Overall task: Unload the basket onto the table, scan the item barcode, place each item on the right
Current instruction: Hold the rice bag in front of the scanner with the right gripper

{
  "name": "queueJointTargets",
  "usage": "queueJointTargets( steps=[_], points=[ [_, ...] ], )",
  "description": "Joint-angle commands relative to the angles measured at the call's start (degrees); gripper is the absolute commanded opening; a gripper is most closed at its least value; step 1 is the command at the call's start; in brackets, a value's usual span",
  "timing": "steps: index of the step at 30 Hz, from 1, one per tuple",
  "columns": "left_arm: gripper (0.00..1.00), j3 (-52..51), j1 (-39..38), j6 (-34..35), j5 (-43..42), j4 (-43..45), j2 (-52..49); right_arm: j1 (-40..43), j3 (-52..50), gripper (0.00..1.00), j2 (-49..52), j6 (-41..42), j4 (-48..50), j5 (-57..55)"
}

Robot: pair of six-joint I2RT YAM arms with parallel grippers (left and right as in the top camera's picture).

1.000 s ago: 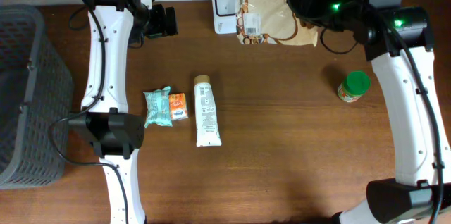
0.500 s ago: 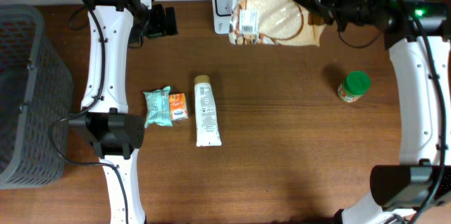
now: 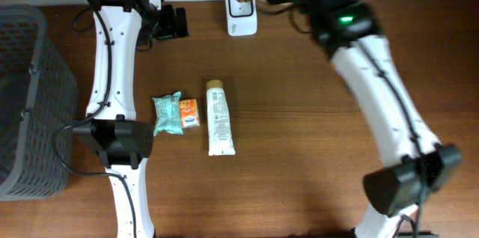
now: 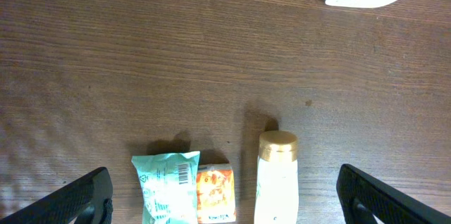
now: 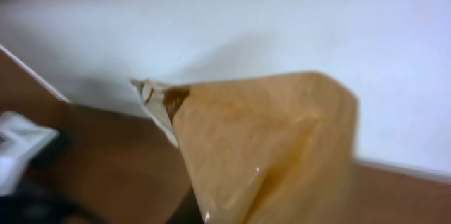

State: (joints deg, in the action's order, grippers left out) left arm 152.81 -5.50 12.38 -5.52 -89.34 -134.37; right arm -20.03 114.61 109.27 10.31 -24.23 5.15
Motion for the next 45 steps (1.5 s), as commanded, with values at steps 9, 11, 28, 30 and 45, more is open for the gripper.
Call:
queueJointTargets(
  steps=[9, 11, 28, 30, 45],
  points=[
    [0.99, 0.55, 0.04, -0.50, 0.46, 0.09, 1.01, -4.66, 1.81, 0.04, 15.23, -35.95, 23.21, -16.13],
    [0.99, 0.55, 0.04, -0.50, 0.48, 0.09, 1.01, -4.66, 1.81, 0.04, 17.29, -39.15, 27.02, -16.09],
    [0.99, 0.55, 0.04, -0.50, 0.46, 0.09, 1.01, -4.74, 1.81, 0.04, 21.73, -45.51, 34.18, -13.40],
    [0.99, 0.55, 0.04, -0.50, 0.48, 0.09, 1.01, -4.81, 1.81, 0.04, 22.36, -45.75, 35.82, -13.14],
    [0.99, 0.55, 0.00, -0.50, 0.46, 0.09, 1.01, -4.66, 1.81, 0.04, 24.30, -49.11, 38.49, -13.31]
  ],
)
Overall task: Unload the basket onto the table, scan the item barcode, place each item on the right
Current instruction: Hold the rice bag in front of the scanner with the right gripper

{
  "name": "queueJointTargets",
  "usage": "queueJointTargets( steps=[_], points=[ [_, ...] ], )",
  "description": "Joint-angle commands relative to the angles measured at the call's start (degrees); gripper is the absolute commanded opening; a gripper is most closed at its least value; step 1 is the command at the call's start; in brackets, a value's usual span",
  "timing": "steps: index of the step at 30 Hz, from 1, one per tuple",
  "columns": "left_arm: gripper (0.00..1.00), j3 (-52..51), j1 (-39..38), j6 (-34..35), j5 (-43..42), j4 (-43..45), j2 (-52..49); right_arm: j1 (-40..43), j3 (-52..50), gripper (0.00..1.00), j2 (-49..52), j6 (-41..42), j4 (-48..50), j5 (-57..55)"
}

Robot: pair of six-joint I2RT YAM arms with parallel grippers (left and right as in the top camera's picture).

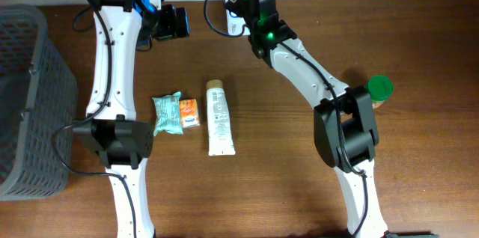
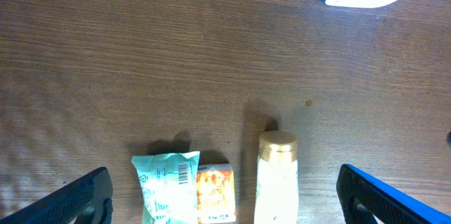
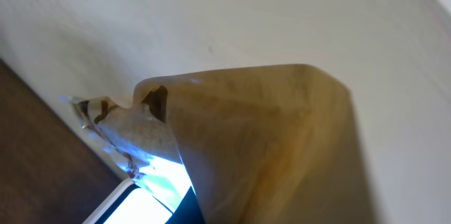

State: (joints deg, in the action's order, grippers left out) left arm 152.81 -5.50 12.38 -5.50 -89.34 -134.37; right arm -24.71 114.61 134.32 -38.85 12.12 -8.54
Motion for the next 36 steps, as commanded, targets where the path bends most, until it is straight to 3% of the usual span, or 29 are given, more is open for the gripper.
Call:
queueJointTargets(
  steps=[1, 16, 18, 32, 36],
  points=[
    [0.99, 0.55, -0.04, -0.50, 0.46, 0.09, 1.01, 0.02, 1.81, 0.04, -0.50, 0.02, 2.40, 0.37],
    [0.99, 0.55, -0.07, -0.50, 0.44, 0.09, 1.01, -1.20, 1.81, 0.04, 1.36, -1.81, 2.49, -4.35],
    [0.99, 0.55, -0.07, -0.50, 0.44, 0.09, 1.01, -2.16, 1.81, 0.04, 1.25, -4.72, 1.16, -5.92],
    [0.99, 0.55, -0.07, -0.50, 0.46, 0.09, 1.01, -2.93, 1.81, 0.04, -2.82, -4.63, -10.23, -6.71],
    [0.99, 0.55, -0.07, -0.50, 0.44, 0.09, 1.01, -2.89, 1.81, 0.04, -2.84, -5.81, -3.19, -6.54]
  ],
)
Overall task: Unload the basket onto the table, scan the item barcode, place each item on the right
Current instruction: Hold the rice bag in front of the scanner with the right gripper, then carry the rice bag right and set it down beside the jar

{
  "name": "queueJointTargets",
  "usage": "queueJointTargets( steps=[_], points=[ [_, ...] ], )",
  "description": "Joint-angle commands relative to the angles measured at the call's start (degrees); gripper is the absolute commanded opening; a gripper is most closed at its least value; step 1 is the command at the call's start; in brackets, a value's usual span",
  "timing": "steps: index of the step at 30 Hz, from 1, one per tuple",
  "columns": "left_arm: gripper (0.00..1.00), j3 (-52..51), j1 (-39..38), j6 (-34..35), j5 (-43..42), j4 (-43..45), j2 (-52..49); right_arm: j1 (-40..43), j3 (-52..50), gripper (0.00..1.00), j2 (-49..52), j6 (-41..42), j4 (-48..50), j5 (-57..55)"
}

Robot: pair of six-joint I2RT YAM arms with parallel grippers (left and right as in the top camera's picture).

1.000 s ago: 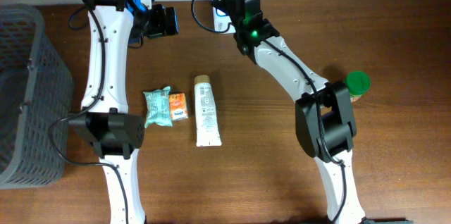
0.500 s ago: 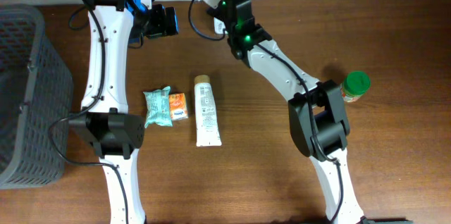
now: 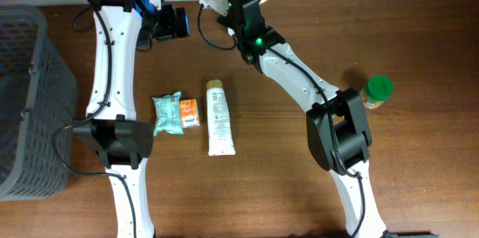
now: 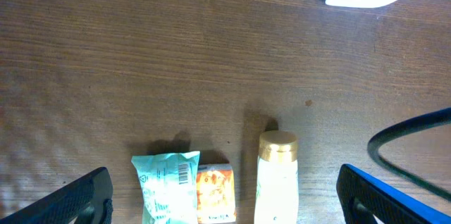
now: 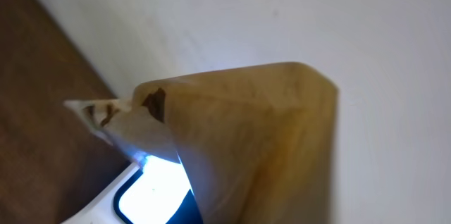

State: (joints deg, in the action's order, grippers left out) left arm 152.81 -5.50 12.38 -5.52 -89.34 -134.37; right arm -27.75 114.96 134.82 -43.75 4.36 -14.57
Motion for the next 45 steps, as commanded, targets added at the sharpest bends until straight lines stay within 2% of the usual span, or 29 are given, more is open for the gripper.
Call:
queueJointTargets(
  steps=[1, 6, 8, 10, 16, 18, 22, 25, 30, 32, 34, 37, 39, 45],
  points=[
    [0.99, 0.55, -0.07, -0.50, 0.46, 0.09, 1.01, 0.17, 1.46, 0.04, -3.32, -2.08, 6.69, -0.52],
    [0.99, 0.55, -0.07, -0.50, 0.46, 0.09, 1.01, 0.70, 1.46, 0.04, -3.32, -3.04, 13.94, 0.59],
    [0.99, 0.55, -0.11, -0.50, 0.48, 0.09, 1.01, 1.95, 1.46, 0.04, -3.23, -3.48, 13.92, 4.02],
    [0.99, 0.55, -0.11, -0.50, 0.46, 0.09, 1.01, 2.05, 1.46, 0.04, -3.21, -5.81, 13.90, 4.07],
    [0.99, 0.55, -0.07, -0.50, 0.48, 0.09, 1.01, 2.05, 1.46, 0.04, -3.74, -5.27, 13.90, 3.37],
    [0.99, 0.55, -0.07, -0.50, 0.46, 0.09, 1.01, 2.29, 1.46, 0.04, -5.33, -2.16, 13.33, 1.92],
    [0.99, 0.55, -0.07, -0.50, 0.48, 0.09, 1.01, 4.11, 1.46, 0.04, -12.04, 6.29, 6.23, 2.56],
    [0.99, 0.55, -0.07, -0.50, 0.46, 0.09, 1.01, 5.05, 1.46, 0.04, -18.69, 13.38, -3.39, 3.82],
    [0.99, 0.55, -0.07, -0.50, 0.48, 0.09, 1.01, 7.02, 1.46, 0.04, -30.73, 38.82, -31.47, 9.81],
    [0.99, 0.55, -0.11, -0.50, 0.46, 0.09, 1.01, 9.38, 1.46, 0.04, -35.91, 50.62, -50.66, 9.94],
    [0.99, 0.55, -0.11, -0.50, 0.46, 0.09, 1.01, 10.84, 1.46, 0.04, -37.29, 53.90, -59.67, 10.56],
    [0.99, 0.55, -0.11, -0.50, 0.48, 0.09, 1.01, 15.47, 1.38, 0.04, -37.42, 56.78, -78.97, 11.56],
    [0.99, 0.55, -0.11, -0.50, 0.48, 0.09, 1.01, 18.80, 0.42, 0.04, -36.72, 58.47, -86.71, 11.41],
    [0.99, 0.55, -0.11, -0.50, 0.46, 0.09, 1.01, 32.13, -9.66, 0.04, -36.39, 60.83, -88.41, 11.17]
  ],
)
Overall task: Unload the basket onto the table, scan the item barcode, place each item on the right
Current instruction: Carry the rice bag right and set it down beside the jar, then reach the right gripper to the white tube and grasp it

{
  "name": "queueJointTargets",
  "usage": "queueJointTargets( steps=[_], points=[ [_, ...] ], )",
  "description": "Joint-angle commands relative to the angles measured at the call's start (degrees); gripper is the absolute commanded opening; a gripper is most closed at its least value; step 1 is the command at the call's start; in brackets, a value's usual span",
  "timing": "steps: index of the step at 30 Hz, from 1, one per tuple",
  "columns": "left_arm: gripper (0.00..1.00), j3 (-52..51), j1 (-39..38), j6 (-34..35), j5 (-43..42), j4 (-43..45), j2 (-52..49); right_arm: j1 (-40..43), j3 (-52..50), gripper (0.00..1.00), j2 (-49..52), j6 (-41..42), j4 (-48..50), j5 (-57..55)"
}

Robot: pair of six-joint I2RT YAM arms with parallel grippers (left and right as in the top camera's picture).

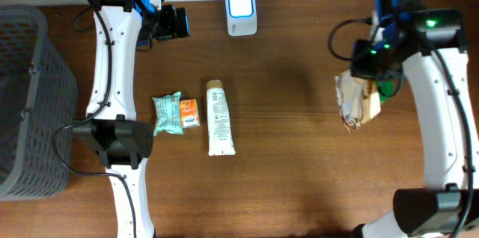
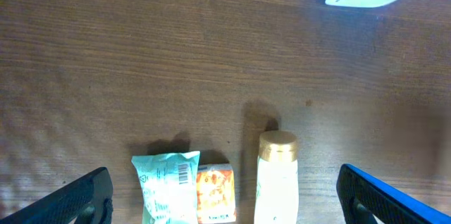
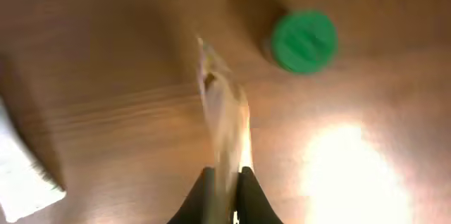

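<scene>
A crumpled tan packet (image 1: pixel 355 100) hangs low over the right side of the table, and my right gripper (image 1: pixel 368 82) is shut on it. In the right wrist view both black fingers (image 3: pixel 204 194) pinch the packet (image 3: pixel 224 111) edge-on. The white scanner (image 1: pixel 241 2) stands at the back centre with its screen lit. My left gripper (image 1: pixel 169 22) is up at the back left, open and empty. Its view looks down on a teal packet (image 2: pixel 168 185), an orange sachet (image 2: pixel 215 192) and a white tube (image 2: pixel 277 175).
A green-lidded jar (image 3: pixel 304 41) stands just beside the held packet. The teal packet (image 1: pixel 167 113), orange sachet (image 1: pixel 188 111) and white tube (image 1: pixel 218 118) lie in a row left of centre. A grey mesh basket (image 1: pixel 30 103) fills the left edge.
My right gripper was at the scanner at the back with the tan packet. Now it holds the packet at the right side of the table by the green-lidded jar. The left arm is unchanged.
My right gripper held the tan packet up near the scanner at the back. At the two following moments the packet was right over the scanner, lit by its blue-white light. Now the packet is at the right side, still gripped. The left gripper stayed open throughout.
</scene>
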State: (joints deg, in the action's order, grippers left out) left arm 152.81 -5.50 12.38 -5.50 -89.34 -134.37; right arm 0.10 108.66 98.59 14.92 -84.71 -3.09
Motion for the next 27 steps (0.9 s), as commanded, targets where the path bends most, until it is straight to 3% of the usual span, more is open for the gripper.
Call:
queueJointTargets(
  steps=[1, 10, 11, 12, 13, 15, 19, 21, 24, 27],
  points=[
    [0.99, 0.55, -0.11, -0.50, 0.44, 0.09, 1.01, 6.88, -6.54, 0.04, -0.07, 2.14, 1.66, -0.31],
    [0.99, 0.55, -0.11, -0.50, 0.44, 0.09, 1.01, 18.08, -18.88, 0.04, -0.04, 2.10, 6.29, -0.55],
    [0.99, 0.55, -0.11, -0.50, 0.46, 0.09, 1.01, 19.26, -18.88, 0.13, -0.04, 2.10, 6.73, -0.55],
    [0.99, 0.55, -0.11, -0.50, 0.44, 0.09, 1.01, 20.26, -18.86, 0.39, -0.04, 2.10, 7.26, -0.52],
    [0.99, 0.55, -0.11, -0.50, 0.46, 0.09, 1.01, 21.16, -18.86, 0.56, -0.04, 2.10, 7.74, -0.52],
    [0.99, 0.55, -0.11, -0.50, 0.44, 0.09, 1.01, 22.14, -18.45, 0.66, -0.07, 2.08, 8.72, 0.02],
    [0.99, 0.55, -0.11, -0.50, 0.46, 0.09, 1.01, 20.92, -13.16, 0.68, -0.09, -0.22, 7.19, 4.28],
    [0.99, 0.55, -0.11, -0.50, 0.44, 0.09, 1.01, 18.80, -9.31, 0.68, -0.15, -4.42, 6.51, 13.18],
    [0.99, 0.55, -0.11, -0.50, 0.44, 0.09, 1.01, 11.76, -8.26, 0.68, 0.15, -6.16, 10.01, 27.02],
    [0.99, 0.55, -0.11, -0.50, 0.44, 0.09, 1.01, 2.89, -8.26, 0.73, 1.90, -4.70, 15.26, 28.61]
  ],
)
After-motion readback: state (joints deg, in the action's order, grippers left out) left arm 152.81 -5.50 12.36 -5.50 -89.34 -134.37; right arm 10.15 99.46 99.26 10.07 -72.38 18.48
